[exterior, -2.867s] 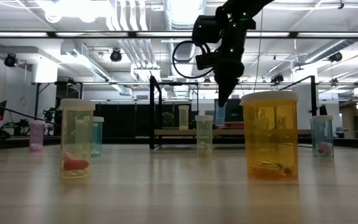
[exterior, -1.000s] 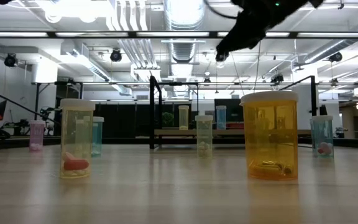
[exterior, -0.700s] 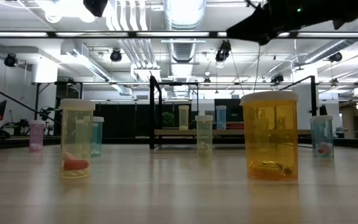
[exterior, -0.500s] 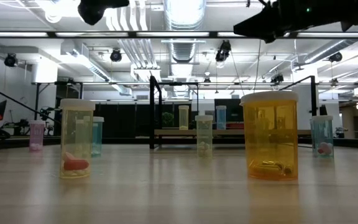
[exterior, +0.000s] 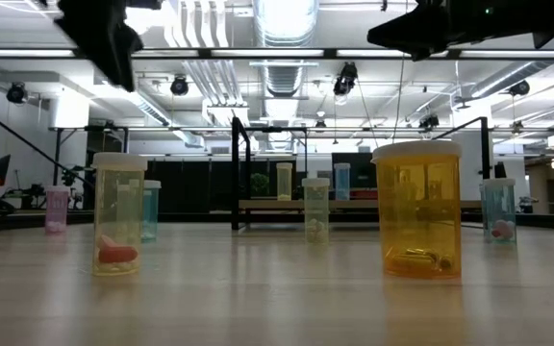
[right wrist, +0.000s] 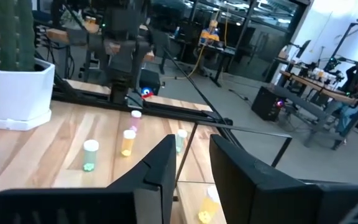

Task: Pick and place medicine bottles onto shelf by color
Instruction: Put the yellow pill bottle on the shelf aligned with the other yellow pill bottle

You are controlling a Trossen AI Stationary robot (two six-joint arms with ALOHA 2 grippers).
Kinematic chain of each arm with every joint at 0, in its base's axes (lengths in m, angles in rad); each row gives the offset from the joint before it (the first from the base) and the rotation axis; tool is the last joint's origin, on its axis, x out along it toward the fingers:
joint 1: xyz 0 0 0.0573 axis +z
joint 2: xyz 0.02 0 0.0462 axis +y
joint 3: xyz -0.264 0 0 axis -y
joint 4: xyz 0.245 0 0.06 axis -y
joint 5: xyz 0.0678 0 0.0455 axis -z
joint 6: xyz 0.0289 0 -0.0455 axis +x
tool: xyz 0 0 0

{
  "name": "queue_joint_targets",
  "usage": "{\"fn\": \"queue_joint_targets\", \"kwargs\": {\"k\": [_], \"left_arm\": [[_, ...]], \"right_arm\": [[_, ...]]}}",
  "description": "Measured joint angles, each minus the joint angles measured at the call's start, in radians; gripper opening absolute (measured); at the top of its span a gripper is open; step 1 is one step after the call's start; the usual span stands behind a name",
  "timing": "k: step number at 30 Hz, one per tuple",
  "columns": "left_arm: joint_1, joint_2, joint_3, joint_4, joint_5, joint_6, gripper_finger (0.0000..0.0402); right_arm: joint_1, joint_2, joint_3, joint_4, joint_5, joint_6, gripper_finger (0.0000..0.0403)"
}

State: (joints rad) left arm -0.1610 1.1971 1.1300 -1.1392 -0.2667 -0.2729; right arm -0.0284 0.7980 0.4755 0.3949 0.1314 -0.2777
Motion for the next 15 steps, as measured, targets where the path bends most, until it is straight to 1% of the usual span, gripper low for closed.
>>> {"fn": "queue_joint_targets", "kwargs": {"k": [3,10,13,15], "left_arm": [[0.014,0.041,-0.05,0.055,-0.007,0.023,0.0218],[0.07,0.13,-0.154,0.189,-0.009,0.024,0.0219],[0.083,0.142,-0.214,0.24,-0.008,0.026,0.0219],[0.086,0.142,-0.247,0.245,-0.007,0.04,0.0219]], "right_arm": [[0.0,0.0,0.0,-0.002,0.0,-0.009,0.009],[0.0,0.003,0.0,-0.001,0.0,-0.025,0.0085],[0.0,0.003,0.0,-0.001,0.0,-0.026,0.0084],[0.0,0.003,0.0,-0.001,0.0,-0.025,0.0085]]}}
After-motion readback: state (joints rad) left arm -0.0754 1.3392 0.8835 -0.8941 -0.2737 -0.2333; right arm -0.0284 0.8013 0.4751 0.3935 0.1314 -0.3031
